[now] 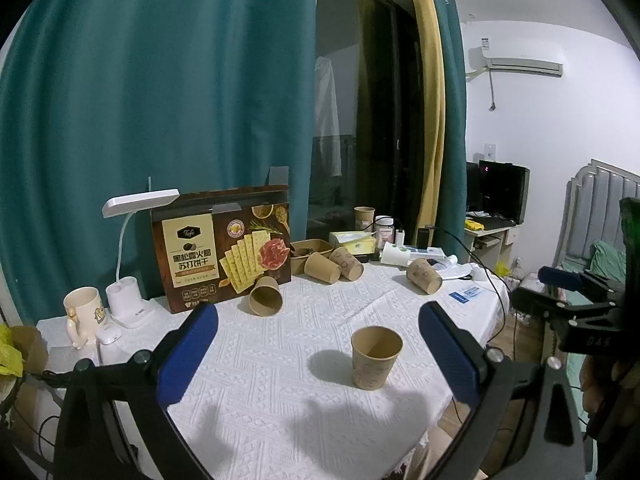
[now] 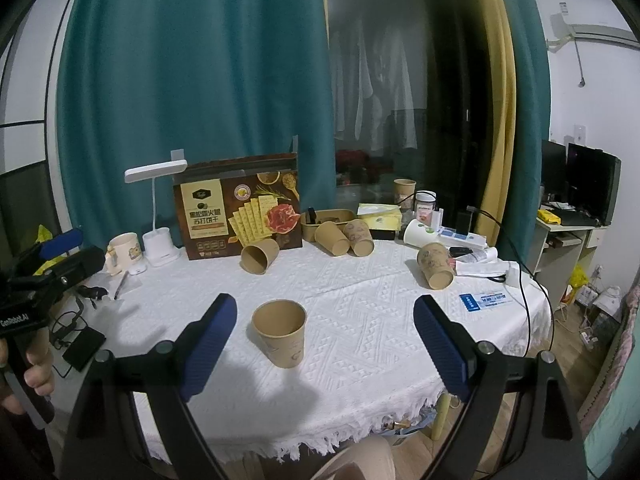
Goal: Flip cup upright
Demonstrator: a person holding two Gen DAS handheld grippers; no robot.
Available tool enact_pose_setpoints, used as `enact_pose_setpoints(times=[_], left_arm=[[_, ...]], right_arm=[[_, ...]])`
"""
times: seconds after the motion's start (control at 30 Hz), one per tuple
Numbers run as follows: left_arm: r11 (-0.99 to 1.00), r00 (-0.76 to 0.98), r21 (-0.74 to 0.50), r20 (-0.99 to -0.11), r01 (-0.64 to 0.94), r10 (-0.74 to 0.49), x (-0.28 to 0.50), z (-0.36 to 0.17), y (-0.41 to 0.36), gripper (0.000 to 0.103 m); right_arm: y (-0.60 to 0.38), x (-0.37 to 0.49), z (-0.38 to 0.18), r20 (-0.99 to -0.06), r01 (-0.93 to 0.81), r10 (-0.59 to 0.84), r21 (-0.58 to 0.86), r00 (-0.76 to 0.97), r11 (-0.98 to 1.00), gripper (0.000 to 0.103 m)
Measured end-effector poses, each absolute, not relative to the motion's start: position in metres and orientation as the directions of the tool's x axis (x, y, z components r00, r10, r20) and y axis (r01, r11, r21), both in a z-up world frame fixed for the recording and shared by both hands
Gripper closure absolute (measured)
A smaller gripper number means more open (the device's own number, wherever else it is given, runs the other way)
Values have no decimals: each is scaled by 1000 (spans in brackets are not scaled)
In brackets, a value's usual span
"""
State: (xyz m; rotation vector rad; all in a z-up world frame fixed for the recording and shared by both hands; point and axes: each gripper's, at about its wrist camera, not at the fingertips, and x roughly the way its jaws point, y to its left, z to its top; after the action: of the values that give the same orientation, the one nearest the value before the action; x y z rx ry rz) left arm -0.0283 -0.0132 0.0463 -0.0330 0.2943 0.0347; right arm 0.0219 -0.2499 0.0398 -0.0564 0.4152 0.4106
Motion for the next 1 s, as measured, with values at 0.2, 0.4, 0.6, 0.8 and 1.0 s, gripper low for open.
enact_pose_setpoints(times=[0.2,0.4,0.6,0.8,1.0], left_arm=[[999,957,-26,-289,-33,25,-29,47,-15,3],[999,957,-27,-288,-33,24,-30,47,-14,3],[999,957,-27,-288,-32,23,-30,47,-14,3],[999,958,-25,-286,-31,22,-30,47,-15,3],[999,959,-26,-282,-28,19,-29,50,-16,3]], right_arm=[[-250,22,40,-404,-399,376,29,834,916,14],[-250,22,39,-404,-400,377,30,833,916,14],[-252,22,38,-406,-401,378,30,832,916,14],[-251,23,37,-406,-401,378,31,832,915,14],[-252,23,38,-406,-402,379,31,831,915,14]])
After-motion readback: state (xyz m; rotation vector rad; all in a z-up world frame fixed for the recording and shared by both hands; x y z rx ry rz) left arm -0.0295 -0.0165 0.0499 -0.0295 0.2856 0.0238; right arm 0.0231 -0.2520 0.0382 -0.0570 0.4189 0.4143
